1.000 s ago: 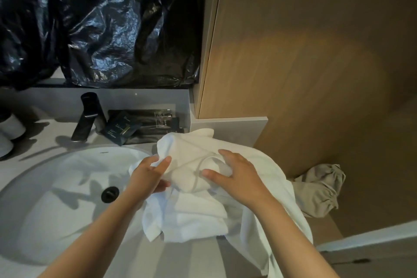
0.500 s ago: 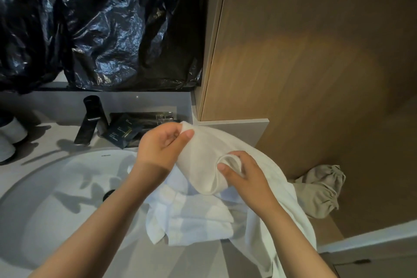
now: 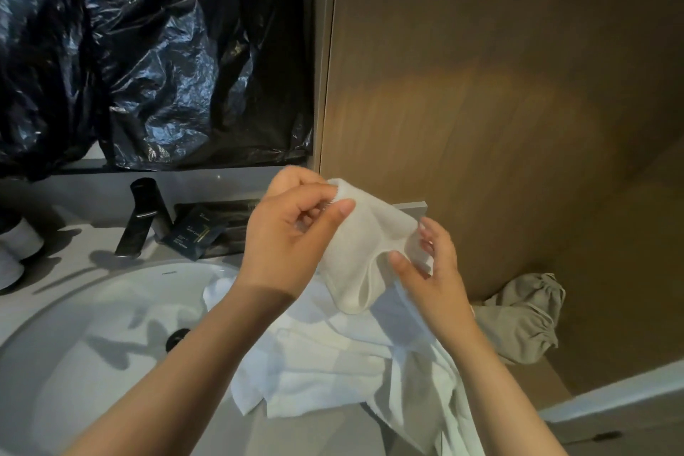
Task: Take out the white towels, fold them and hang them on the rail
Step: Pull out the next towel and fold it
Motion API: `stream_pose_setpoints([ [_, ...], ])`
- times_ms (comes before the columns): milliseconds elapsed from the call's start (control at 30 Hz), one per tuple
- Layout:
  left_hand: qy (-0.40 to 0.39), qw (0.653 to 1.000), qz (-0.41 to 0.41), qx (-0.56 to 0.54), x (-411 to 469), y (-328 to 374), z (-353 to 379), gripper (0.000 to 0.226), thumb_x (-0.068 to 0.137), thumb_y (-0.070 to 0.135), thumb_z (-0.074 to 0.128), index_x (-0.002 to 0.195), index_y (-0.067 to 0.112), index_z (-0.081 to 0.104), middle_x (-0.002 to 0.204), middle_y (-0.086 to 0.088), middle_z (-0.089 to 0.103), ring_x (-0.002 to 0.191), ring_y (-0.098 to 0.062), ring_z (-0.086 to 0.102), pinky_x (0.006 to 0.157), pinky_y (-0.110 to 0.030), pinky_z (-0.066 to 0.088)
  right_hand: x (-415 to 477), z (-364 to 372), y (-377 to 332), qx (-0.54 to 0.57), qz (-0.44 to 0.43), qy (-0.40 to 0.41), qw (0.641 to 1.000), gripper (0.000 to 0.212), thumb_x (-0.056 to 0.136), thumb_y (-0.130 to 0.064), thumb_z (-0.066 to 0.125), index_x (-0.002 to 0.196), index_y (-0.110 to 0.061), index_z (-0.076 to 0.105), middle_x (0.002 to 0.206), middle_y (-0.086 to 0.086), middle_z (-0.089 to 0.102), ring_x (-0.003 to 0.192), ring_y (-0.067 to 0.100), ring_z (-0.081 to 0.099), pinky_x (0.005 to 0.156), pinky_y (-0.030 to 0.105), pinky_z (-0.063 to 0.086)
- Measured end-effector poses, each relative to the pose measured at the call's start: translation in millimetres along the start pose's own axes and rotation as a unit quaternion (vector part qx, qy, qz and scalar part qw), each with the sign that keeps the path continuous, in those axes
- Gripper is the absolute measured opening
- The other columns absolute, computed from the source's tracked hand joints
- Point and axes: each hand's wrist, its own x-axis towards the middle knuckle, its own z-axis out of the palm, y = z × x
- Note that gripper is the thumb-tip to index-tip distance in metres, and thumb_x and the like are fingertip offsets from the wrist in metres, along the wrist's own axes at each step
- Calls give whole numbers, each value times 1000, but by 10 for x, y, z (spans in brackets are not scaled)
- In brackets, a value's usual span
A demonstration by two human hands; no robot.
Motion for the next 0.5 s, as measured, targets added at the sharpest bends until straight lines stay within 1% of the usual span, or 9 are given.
stream_pose_setpoints([
  [67,-3,1000,-3,19,20,12,-11,12,83,30,65,85,21,71,114,13,54,102,6,51,83,-7,41,20,-9,15,-33,-9,2,999,90,72,-70,67,148,-47,23,151,-32,16,129,-14,32,90,6,43],
  [100,-14,1000,-2,28,24,10,-21,15,85,31,65,87,18,73,122,17,53,111,7,49,88,-5,39,39,-19,38,-67,-27,-1,997,85,74,-72,65,147,-47,28,154,-26,20,132,-7,32,94,12,44],
  [133,-24,999,3,33,24,10,-26,15,87,29,67,89,16,74,125,16,55,116,5,49,91,-6,39,72,-26,69,-102,-41,-12,994,71,78,-68,63,141,-45,40,150,-16,36,131,1,39,95,20,47],
  [200,-27,999,13,34,14,35,-32,12,90,21,66,91,13,74,116,7,65,108,0,58,89,-12,44,122,-11,80,-109,-40,-22,993,24,87,-50,63,109,-40,62,109,-13,64,104,12,59,84,32,51],
  [233,-19,999,13,36,13,50,-35,12,90,19,65,91,11,73,109,4,68,102,-2,60,87,-15,45,134,-5,61,-80,-31,-25,996,10,91,-40,63,95,-31,65,93,-8,66,89,18,61,77,35,50],
  [267,-9,999,11,36,23,68,-41,12,90,18,64,90,10,73,103,2,68,98,-4,61,85,-17,46,144,-3,14,-42,-32,-18,998,12,93,-33,62,89,-22,66,84,-2,65,80,22,60,71,38,48],
  [300,2,999,10,36,41,88,-54,12,90,17,63,89,8,72,99,1,68,94,-7,61,84,-18,45,157,-21,-56,0,-43,-5,999,15,95,-27,61,86,-17,66,79,-1,65,74,22,59,67,37,47],
  [400,36,999,7,33,119,158,-109,15,92,18,61,91,5,69,89,-4,64,81,-12,58,72,-25,46,250,-130,-436,65,-138,38,988,24,97,-14,57,74,-17,62,66,-16,60,62,-1,53,57,15,41],
  [500,62,998,-9,24,178,167,-128,16,95,24,58,90,13,68,82,1,63,72,-6,54,63,-16,42,365,-230,-766,84,-169,-11,982,26,97,-21,57,72,-13,62,63,-15,57,58,-4,51,53,9,39],
])
